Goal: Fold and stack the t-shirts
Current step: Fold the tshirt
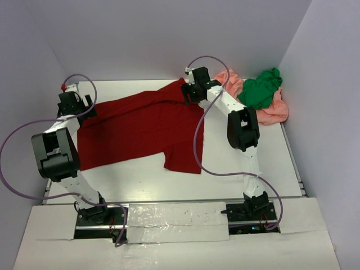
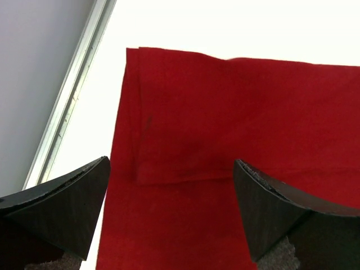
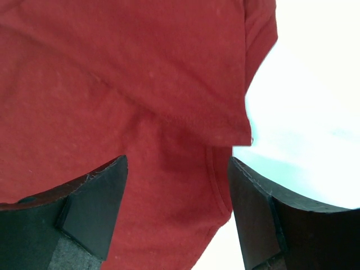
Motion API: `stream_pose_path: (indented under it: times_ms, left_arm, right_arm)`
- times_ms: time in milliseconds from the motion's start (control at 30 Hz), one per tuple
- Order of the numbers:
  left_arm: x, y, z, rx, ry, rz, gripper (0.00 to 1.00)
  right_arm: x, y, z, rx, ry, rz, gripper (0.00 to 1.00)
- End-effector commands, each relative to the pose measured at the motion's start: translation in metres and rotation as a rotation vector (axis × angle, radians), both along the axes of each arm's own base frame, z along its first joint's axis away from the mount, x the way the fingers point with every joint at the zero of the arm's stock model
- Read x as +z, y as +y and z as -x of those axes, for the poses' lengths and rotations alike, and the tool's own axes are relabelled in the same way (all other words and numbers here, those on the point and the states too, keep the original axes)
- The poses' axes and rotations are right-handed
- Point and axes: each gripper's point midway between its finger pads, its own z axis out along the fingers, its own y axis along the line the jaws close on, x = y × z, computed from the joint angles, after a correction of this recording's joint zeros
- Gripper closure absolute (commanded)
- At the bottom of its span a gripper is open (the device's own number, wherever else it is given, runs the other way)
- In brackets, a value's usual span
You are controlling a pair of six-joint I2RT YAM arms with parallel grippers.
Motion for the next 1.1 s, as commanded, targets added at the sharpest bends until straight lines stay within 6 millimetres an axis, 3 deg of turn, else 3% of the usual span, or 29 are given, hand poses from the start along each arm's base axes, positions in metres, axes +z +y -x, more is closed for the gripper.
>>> stream_pose_path:
  times_ms: [0, 267, 567, 700, 733, 833, 900, 967, 1000, 1067]
  left_arm:
    - [0.032, 0.0, -0.006, 0.027, -0.107, -0.034, 0.01]
    - [0.036, -0.007, -0.003, 0.016, -0.11, -0.055, 0.01]
    - [0.042, -0.011, -0.004, 0.01, -0.123, -0.057, 0.01]
    - [0.046, -0.013, -0.005, 0.008, -0.132, -0.059, 0.01]
    - [0.046, -0.015, -0.004, 0.006, -0.133, -0.06, 0.01]
    - [0.046, -0.017, -0.001, 0.004, -0.14, -0.069, 0.01]
    - [0.045, -0.017, 0.002, 0.01, -0.141, -0.075, 0.01]
    - [0.048, -0.017, 0.003, 0.013, -0.155, -0.079, 0.01]
    - [0.048, -0.017, 0.005, 0.016, -0.157, -0.085, 0.01]
    - [0.051, -0.018, 0.004, 0.016, -0.168, -0.085, 0.01]
  right_arm:
    - [0.023, 0.009, -0.012, -0.003, -0.058, -0.042, 0.23]
    - [0.009, 0.011, -0.016, -0.025, -0.005, -0.038, 0.27]
    - [-0.012, 0.011, -0.001, -0.059, 0.1, -0.041, 0.32]
    - [-0.017, 0.013, 0.003, -0.05, 0.11, -0.052, 0.47]
    - [-0.02, 0.012, 0.006, -0.044, 0.117, -0.053, 0.55]
    - [-0.023, 0.012, 0.01, -0.034, 0.122, -0.057, 0.61]
    - [-0.025, 0.013, 0.013, -0.028, 0.122, -0.055, 0.6]
    - [-0.022, 0.015, 0.013, -0.011, 0.115, -0.054, 0.49]
    - [-0.025, 0.014, 0.015, -0.012, 0.118, -0.049, 0.38]
    - [-0.02, 0.018, 0.013, 0.0, 0.092, -0.052, 0.31]
